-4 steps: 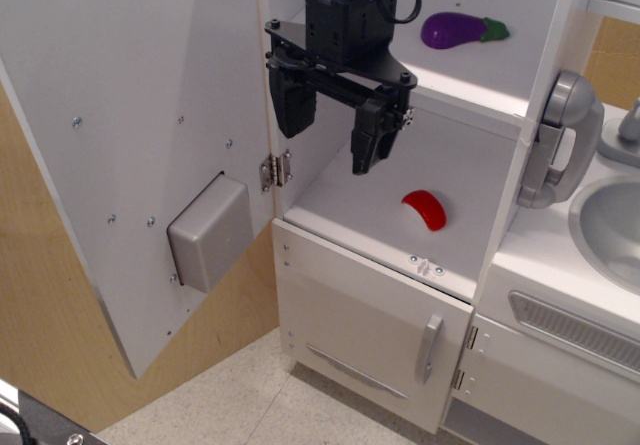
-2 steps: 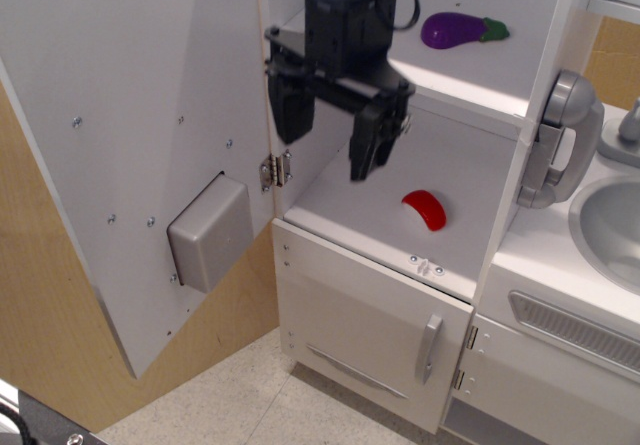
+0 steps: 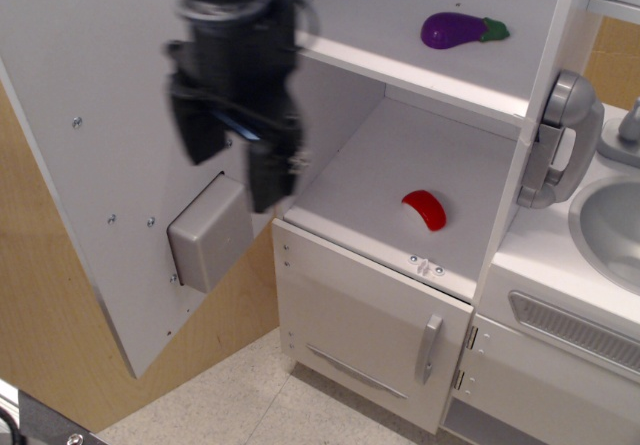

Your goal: Close fridge

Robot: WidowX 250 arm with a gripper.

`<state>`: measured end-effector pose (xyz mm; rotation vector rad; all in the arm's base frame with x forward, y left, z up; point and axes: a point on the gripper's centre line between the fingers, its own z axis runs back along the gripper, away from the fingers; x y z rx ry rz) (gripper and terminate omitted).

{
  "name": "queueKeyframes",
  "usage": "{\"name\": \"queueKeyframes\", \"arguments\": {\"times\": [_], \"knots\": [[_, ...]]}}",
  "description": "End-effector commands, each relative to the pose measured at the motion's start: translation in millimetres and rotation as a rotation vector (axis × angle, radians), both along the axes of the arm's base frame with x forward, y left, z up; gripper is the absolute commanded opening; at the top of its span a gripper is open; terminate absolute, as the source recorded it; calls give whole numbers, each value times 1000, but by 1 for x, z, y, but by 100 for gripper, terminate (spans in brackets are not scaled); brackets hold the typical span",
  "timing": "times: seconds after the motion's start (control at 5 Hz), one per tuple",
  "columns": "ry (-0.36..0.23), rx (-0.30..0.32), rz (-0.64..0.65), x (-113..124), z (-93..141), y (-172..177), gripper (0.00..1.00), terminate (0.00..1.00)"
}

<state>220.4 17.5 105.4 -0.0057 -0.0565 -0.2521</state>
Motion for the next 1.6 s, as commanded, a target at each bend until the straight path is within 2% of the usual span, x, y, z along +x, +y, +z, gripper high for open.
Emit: {"name": "queueKeyframes", "arguments": {"times": [0.0, 0.2, 0.4, 0.6, 1.0, 1.2, 1.4], "knots": [[-12, -17, -46, -33, 12, 41, 100, 0], [-19, 15, -51, -48, 17, 67, 100, 0], [-20, 23, -68, -58, 22, 86, 100, 0], [-46, 28, -63, -65, 28, 104, 100, 0], [-194, 25, 7, -59, 40, 128, 100, 0], [-228, -1, 29, -50, 49, 136, 100, 0], [-249, 9, 94, -39, 52, 142, 100, 0]]}}
